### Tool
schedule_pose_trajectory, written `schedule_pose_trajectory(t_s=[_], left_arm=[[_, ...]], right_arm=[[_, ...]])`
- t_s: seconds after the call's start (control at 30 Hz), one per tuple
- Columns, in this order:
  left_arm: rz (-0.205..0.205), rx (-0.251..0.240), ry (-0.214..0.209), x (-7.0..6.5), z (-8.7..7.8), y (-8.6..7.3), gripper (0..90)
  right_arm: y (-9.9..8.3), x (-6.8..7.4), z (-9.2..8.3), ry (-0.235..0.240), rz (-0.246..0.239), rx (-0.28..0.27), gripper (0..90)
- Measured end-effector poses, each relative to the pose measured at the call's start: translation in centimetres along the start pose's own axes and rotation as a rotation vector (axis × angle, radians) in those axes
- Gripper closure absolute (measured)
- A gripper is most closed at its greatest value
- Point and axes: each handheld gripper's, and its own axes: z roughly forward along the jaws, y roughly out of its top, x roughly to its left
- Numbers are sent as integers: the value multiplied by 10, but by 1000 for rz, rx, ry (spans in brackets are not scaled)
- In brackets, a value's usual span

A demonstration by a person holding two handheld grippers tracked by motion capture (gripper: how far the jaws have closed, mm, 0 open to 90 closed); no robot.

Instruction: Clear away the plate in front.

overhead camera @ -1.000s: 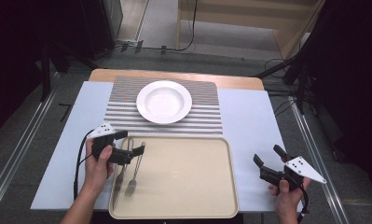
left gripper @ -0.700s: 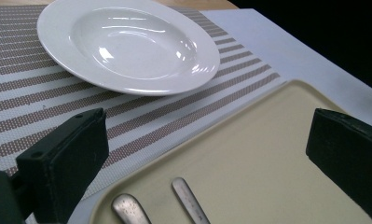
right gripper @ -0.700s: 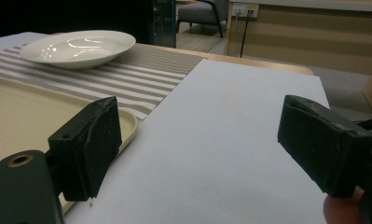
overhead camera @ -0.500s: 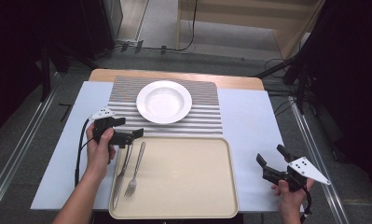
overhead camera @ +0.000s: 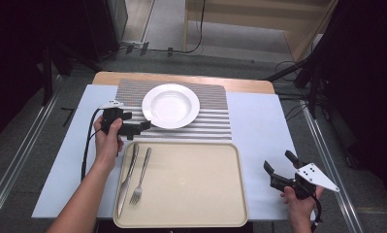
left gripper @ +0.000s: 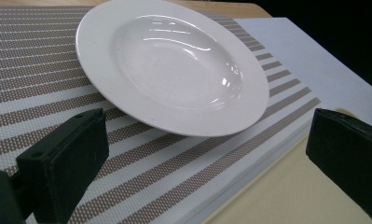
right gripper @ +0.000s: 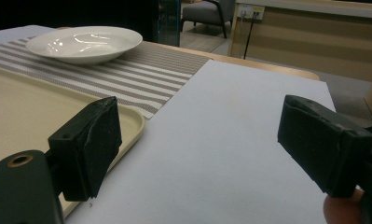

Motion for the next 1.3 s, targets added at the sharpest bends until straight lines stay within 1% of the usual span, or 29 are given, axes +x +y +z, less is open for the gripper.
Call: schedule_pose_trajectory(t_s=[0.07, 0.27, 0.37, 0.43, 0.5, 0.53, 0.63, 0.67, 0.7, 0.77, 0.83, 0.9, 0.93, 1.0, 1.07, 1.1, 1.2, 1.27, 1.3], left_arm=[[-21, 2, -12, 6, 5, 2, 0], [-62, 18, -9, 21, 21, 10, 0], [-86, 25, -7, 27, 27, 14, 0], [-103, 35, -21, 32, 32, 17, 0], [-116, 42, -21, 36, 37, 20, 0], [-121, 45, -28, 38, 39, 22, 0], [-145, 44, -36, 44, 44, 24, 0], [-151, 52, -38, 45, 46, 24, 0], [-153, 58, -34, 47, 49, 24, 0], [-166, 69, -38, 51, 53, 23, 0], [-182, 72, -22, 56, 56, 23, 1], [-230, 66, -2, 60, 58, 22, 122], [-241, 72, 4, 62, 60, 23, 131], [-270, 77, -2, 65, 62, 23, 128], [-278, 84, -10, 66, 65, 24, 128], [-274, 91, -17, 66, 66, 25, 128], [-275, 106, -11, 66, 71, 27, 132], [-290, 110, 12, 66, 74, 28, 188], [-297, 111, 9, 66, 75, 28, 225]], right_arm=[[0, -1, 0, 3, -2, -2, 138], [-1, 0, 1, 1, -3, 3, 138], [0, 1, 0, -1, -8, -3, 138], [0, 2, 0, -1, -5, -2, 138], [0, 2, 0, 1, -14, -1, 138], [0, 2, 0, 1, -17, -1, 138], [0, 2, 1, -7, -7, -4, 138], [0, 2, 0, -11, -9, -7, 138], [0, 2, 0, -11, -12, -10, 138], [0, 2, 0, -11, -18, -11, 138], [0, 2, 0, -10, -18, -11, 138], [0, 1, 0, -12, -15, -10, 138], [0, 1, 0, -13, -15, -10, 138], [0, 1, 0, -18, -18, -11, 138], [0, 1, 0, -18, -19, -10, 138], [0, 1, 0, -18, -15, -9, 138], [-1, 0, 1, -18, -15, -4, 138], [-1, 0, 2, -15, -15, -3, 138], [-1, 0, 3, -14, -14, -2, 138]])
